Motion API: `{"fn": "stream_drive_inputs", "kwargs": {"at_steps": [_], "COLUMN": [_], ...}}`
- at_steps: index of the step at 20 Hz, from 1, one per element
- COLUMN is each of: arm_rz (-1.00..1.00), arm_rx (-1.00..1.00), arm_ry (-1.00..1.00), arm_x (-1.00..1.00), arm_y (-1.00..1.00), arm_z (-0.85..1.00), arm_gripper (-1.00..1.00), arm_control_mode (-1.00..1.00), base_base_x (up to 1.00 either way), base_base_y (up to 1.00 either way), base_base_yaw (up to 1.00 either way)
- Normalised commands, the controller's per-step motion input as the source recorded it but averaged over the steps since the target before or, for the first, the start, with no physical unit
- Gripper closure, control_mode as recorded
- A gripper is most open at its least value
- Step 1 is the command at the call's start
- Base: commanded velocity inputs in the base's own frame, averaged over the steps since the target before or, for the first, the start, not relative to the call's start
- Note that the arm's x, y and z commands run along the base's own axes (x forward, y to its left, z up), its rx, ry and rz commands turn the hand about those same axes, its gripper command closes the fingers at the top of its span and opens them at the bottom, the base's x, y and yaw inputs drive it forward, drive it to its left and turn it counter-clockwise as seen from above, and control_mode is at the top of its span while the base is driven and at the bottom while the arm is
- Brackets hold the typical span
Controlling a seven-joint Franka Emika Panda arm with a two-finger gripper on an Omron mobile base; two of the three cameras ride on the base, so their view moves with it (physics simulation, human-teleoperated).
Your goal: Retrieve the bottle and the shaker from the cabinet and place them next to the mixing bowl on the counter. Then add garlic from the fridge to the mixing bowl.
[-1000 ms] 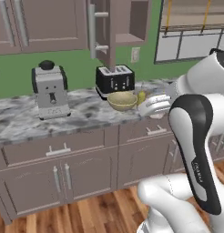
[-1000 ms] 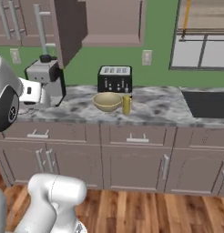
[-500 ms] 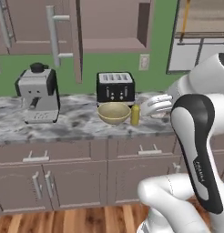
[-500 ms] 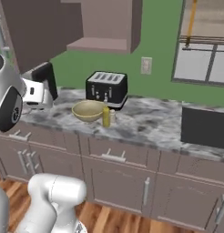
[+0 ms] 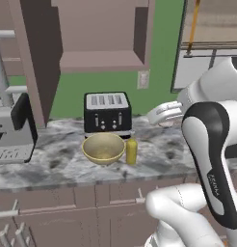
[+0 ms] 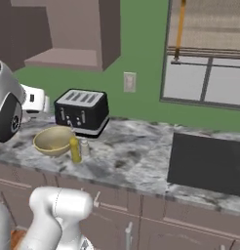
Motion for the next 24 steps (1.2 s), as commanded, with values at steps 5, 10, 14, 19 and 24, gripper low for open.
{"fn": "stream_drive_inputs", "kwargs": {"at_steps": [5, 10, 14, 19, 24], "arm_rz": [0.00, 0.00, 0.00, 0.00, -0.02], "arm_rx": [0.00, 0.00, 0.00, 0.00, -0.05], "arm_ry": [0.00, 0.00, 0.00, 0.00, 0.02], "arm_x": [0.00, 0.00, 0.00, 0.00, 0.00], "arm_y": [0.00, 0.00, 0.00, 0.00, 0.22], "arm_z": [0.00, 0.00, 0.00, 0.00, 0.00], "arm_gripper": [1.00, 1.00, 1.00, 1.00, 1.00], "arm_control_mode": [1.00, 1.00, 1.00, 1.00, -1.00], "base_base_x": [0.57, 0.13, 0.00, 0.00, 0.00], "base_base_y": [0.21, 0.09, 0.00, 0.00, 0.00], "base_base_yaw": [-0.34, -0.10, 0.00, 0.00, 0.00]}}
